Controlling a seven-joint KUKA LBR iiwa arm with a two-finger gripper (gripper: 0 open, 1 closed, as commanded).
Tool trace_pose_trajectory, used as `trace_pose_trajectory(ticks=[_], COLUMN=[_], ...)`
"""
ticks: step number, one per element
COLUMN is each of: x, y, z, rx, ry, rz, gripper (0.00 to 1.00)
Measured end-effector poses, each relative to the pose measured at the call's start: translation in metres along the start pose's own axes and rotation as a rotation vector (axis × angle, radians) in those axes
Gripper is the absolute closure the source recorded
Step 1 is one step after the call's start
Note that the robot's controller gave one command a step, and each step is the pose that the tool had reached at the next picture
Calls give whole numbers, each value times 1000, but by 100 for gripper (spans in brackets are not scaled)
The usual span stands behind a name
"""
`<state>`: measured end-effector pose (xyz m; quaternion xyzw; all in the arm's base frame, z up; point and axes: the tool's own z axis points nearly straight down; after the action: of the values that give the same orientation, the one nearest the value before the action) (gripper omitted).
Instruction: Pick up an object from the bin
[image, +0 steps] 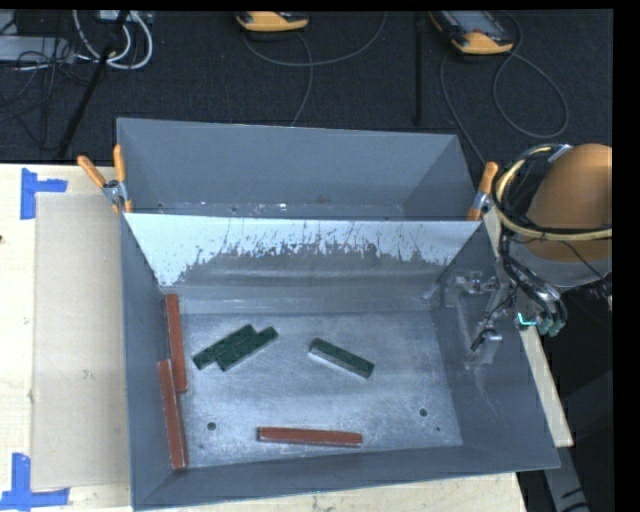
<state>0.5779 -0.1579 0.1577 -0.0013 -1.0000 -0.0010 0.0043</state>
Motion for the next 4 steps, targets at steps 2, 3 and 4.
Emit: trace_pose_trajectory(ticks=[2,3,4], x=[-11,-10,-10], y=[143,155,155], z=[91,88,87], rx=[-1,4,4], ry=[-3,-9,-10], rz=[-106,-735,-735], gripper=[0,0,100])
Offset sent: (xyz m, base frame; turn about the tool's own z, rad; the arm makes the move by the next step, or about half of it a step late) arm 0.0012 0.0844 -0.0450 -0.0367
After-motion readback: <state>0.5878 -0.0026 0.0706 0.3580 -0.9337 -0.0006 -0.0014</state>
